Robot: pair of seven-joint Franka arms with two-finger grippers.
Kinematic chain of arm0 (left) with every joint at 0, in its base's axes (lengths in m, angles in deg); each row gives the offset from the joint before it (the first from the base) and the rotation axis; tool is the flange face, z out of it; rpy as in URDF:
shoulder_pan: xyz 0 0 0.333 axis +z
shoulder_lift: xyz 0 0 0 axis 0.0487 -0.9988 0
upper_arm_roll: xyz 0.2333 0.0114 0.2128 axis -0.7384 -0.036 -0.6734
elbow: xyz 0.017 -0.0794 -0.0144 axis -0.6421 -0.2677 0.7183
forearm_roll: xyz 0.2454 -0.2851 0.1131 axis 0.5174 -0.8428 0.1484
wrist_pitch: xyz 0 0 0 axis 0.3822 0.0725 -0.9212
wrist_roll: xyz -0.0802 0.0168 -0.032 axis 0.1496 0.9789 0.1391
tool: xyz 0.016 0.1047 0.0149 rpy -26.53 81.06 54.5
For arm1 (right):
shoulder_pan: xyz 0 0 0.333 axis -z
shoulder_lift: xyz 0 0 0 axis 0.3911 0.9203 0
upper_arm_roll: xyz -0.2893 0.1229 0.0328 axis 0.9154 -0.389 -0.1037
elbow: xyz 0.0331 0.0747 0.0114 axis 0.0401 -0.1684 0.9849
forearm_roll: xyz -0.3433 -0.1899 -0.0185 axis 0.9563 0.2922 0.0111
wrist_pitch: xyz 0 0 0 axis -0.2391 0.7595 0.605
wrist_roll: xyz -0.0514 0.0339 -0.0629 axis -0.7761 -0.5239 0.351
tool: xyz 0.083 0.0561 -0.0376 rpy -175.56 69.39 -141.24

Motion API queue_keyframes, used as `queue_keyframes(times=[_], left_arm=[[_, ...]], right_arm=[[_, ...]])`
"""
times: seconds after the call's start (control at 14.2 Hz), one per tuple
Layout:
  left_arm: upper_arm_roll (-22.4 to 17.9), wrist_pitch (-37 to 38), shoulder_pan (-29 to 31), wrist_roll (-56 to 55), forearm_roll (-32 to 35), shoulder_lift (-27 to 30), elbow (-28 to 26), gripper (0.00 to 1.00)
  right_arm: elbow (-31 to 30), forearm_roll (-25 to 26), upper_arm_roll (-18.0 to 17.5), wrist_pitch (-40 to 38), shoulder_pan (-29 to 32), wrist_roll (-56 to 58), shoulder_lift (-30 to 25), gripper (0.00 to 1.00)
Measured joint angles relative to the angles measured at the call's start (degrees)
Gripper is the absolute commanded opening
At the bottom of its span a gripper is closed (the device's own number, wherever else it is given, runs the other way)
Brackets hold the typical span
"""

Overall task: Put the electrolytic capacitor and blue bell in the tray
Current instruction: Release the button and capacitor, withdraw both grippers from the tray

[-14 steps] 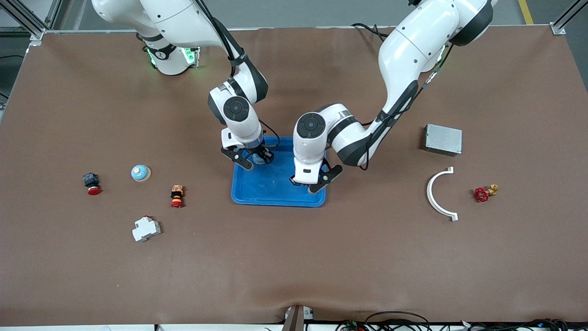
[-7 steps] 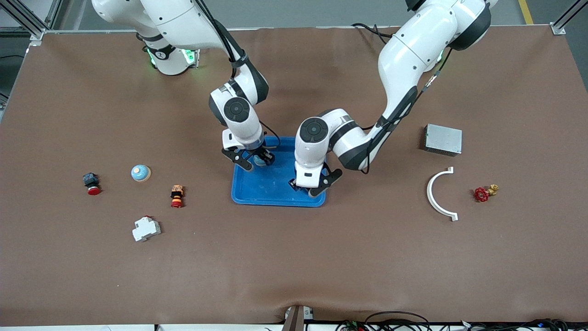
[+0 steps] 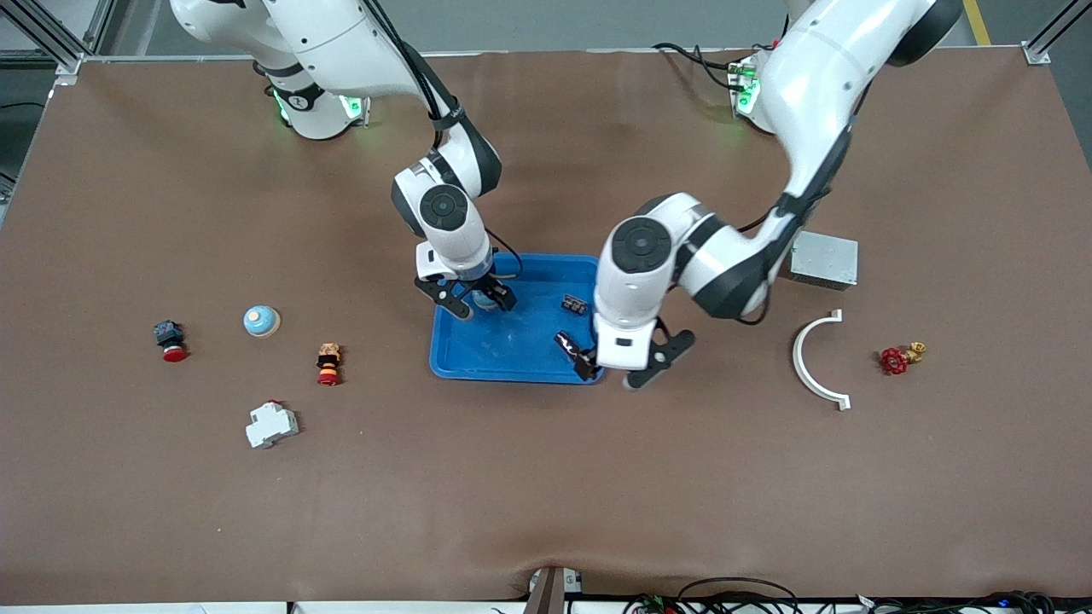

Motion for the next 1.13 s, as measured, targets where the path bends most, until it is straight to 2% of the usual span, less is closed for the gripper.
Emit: queue_keyframes(times=[0.21, 0.42, 0.7, 1.13], left_arm=[[0.14, 5.76, 4.43, 12.13, -2.60, 5.75, 0.04, 1.00], [0.18, 10.75, 9.46, 22.21, -4.32, 10.68, 0.05, 1.00], [0.23, 18.72, 14.98, 28.45, -5.46, 15.91, -0.06, 1.00], [0.19, 22.87, 23.04, 42.19, -9.69, 21.51, -0.19, 1.00]], right_arm=[[1.83, 1.47, 0.26, -4.00, 0.00, 1.52, -0.04, 1.00], [6.64, 2.04, 0.89, -13.92, 0.01, 4.86, -0.23, 1.00], [12.31, 3.53, 3.45, -25.88, 1.15, 14.06, -1.95, 1.00], [12.26, 5.92, 5.44, -31.31, 11.32, 33.49, -8.74, 1.00]])
